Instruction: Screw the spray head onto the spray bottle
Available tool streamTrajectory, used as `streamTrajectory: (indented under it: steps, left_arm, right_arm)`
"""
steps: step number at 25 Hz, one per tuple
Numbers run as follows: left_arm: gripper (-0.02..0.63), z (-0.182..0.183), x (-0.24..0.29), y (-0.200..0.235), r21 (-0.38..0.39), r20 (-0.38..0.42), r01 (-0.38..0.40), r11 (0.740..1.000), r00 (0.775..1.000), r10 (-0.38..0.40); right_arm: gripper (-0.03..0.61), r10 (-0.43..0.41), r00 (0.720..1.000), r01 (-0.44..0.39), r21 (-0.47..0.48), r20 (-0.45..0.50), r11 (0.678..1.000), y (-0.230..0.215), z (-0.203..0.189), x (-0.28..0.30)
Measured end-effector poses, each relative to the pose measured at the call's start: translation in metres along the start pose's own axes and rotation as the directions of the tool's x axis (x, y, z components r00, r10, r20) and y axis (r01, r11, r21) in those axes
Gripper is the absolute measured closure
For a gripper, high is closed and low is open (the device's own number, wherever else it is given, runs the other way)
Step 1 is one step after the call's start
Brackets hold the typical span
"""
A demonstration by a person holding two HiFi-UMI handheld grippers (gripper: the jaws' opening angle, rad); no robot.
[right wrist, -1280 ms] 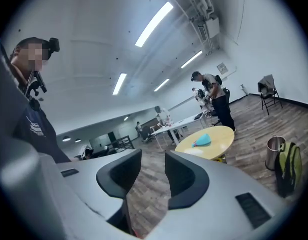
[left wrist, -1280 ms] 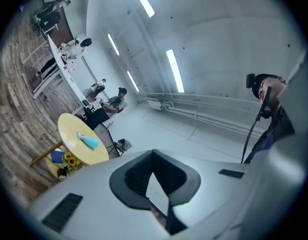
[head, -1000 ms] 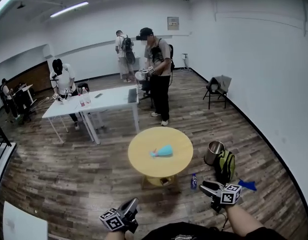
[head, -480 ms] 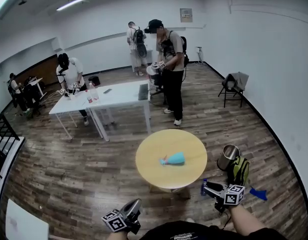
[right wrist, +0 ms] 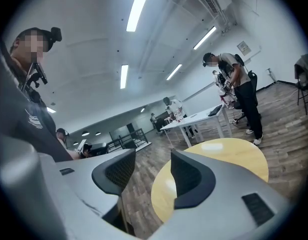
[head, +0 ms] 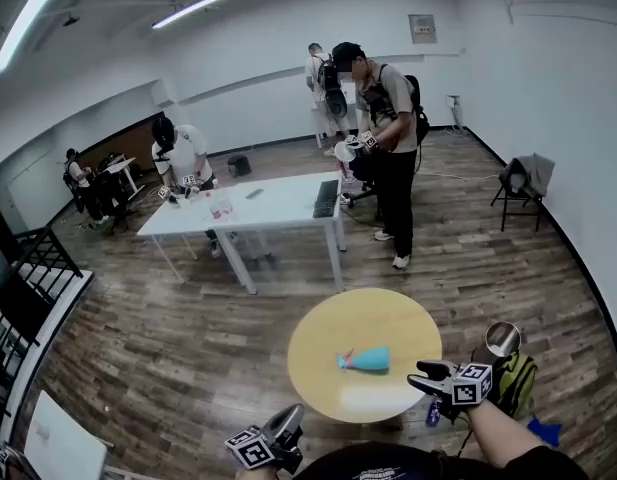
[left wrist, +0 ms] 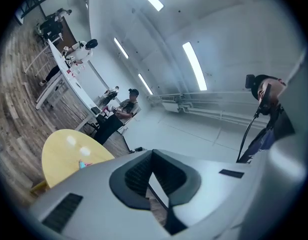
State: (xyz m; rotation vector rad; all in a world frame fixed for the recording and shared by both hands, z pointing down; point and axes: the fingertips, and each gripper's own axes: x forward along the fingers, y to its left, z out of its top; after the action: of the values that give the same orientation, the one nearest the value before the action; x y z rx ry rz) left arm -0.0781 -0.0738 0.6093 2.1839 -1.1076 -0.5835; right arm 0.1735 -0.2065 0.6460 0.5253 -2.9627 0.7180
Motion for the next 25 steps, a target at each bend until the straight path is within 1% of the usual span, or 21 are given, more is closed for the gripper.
streamTrajectory:
  steps: [3,6,9,12,16,18,20,23,25]
  left_arm:
    - [0.611,0.010,0.028,0.032,0.008,-0.023,-0.010,1.000,1.000,0.010]
    - [0.611,0.031,0.051,0.084,-0.002,-0.038,-0.001,1.000,0.999,0.001]
    - [0.611,0.061,0.079,0.140,-0.015,-0.077,0.051,0.999,0.996,-0.052]
    - [0.611,0.100,0.098,0.196,-0.035,-0.132,0.102,0.994,0.986,-0.105]
    - [0.611,0.150,0.119,0.264,-0.018,-0.194,0.155,0.988,0.969,-0.155]
    - [0.611,0.165,0.138,0.286,-0.031,-0.207,0.162,0.986,0.964,-0.164]
    - [0.611,0.165,0.158,0.298,-0.056,-0.220,0.156,0.986,0.961,-0.165]
    - [0.611,0.142,0.183,0.306,-0.068,-0.243,0.144,0.987,0.957,-0.157]
    - [0.611,0.125,0.201,0.300,-0.073,-0.246,0.111,0.991,0.961,-0.126]
  right_arm:
    - [0.317,0.011,0.999,-0.011,-0.003,-0.034,1.000,-0.031,-0.002,0.023]
    - [0.298,-0.007,0.998,0.007,-0.002,-0.058,1.000,-0.064,-0.002,0.063]
    - [0.281,-0.053,0.996,0.052,-0.009,-0.078,0.999,-0.092,0.007,0.110]
    - [0.261,-0.103,0.988,0.101,-0.024,-0.110,0.995,-0.107,0.016,0.164]
    - [0.236,-0.132,0.978,0.123,-0.063,-0.163,0.990,-0.126,0.024,0.236]
    - [0.217,-0.127,0.968,0.107,-0.098,-0.219,0.989,-0.137,0.023,0.261]
    - [0.187,-0.111,0.949,0.070,-0.145,-0.295,0.987,-0.149,0.014,0.273]
    - [0.159,-0.091,0.918,0.012,-0.202,-0.386,0.979,-0.176,-0.004,0.271]
    - [0.132,-0.068,0.902,-0.035,-0.231,-0.426,0.972,-0.199,-0.020,0.262]
